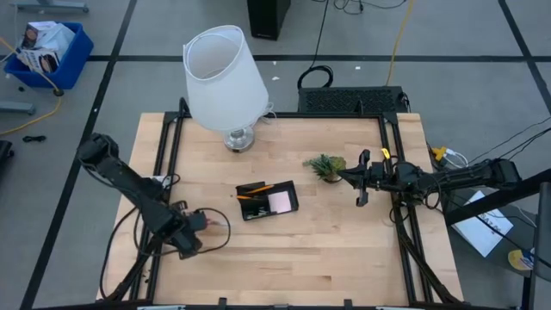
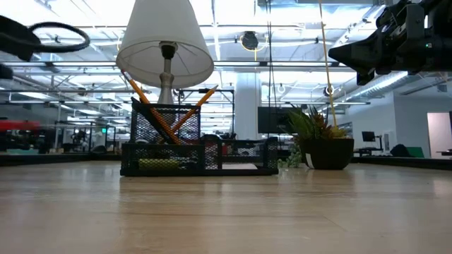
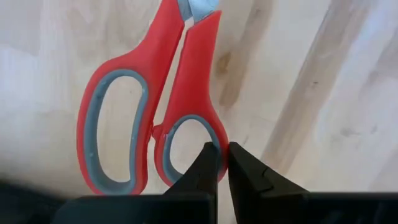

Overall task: Pick and place office supplies into organizer
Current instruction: Put the orange scissor into the black desk organizer

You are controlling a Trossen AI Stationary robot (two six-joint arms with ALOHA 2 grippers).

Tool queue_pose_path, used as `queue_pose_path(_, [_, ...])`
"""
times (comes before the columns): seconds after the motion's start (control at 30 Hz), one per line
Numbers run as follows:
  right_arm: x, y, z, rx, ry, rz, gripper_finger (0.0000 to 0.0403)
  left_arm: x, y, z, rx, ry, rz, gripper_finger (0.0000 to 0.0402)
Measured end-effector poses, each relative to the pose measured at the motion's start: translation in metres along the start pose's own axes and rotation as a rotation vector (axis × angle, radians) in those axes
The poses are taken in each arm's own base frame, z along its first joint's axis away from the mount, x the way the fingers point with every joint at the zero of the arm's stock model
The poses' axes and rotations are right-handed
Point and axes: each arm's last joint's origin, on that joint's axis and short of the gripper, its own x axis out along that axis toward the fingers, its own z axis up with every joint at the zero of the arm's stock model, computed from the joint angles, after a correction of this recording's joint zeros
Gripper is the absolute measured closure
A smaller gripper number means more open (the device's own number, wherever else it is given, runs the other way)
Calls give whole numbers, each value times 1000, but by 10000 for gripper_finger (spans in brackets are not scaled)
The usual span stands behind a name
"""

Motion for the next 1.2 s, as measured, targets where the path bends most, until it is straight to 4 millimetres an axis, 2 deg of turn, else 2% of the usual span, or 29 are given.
queue_pose_path(0.23, [0, 0, 0, 0, 0, 0, 403, -34, 2, 7, 14, -26, 98, 372])
queue_pose_path(0.47, [0, 0, 0, 0, 0, 0, 403, -72, 11, 23, 29, -122, 207, 387])
queue_pose_path(0.67, [0, 0, 0, 0, 0, 0, 403, -97, 14, 39, 37, -187, 188, 371])
queue_pose_path(0.9, [0, 0, 0, 0, 0, 0, 403, -106, 14, 47, 74, -221, 153, 385])
queue_pose_path(1.1, [0, 0, 0, 0, 0, 0, 403, -107, 10, 50, 110, -258, 113, 370])
queue_pose_path(1.2, [0, 0, 0, 1, 0, 0, 403, -107, 5, 54, 134, -294, 76, 375])
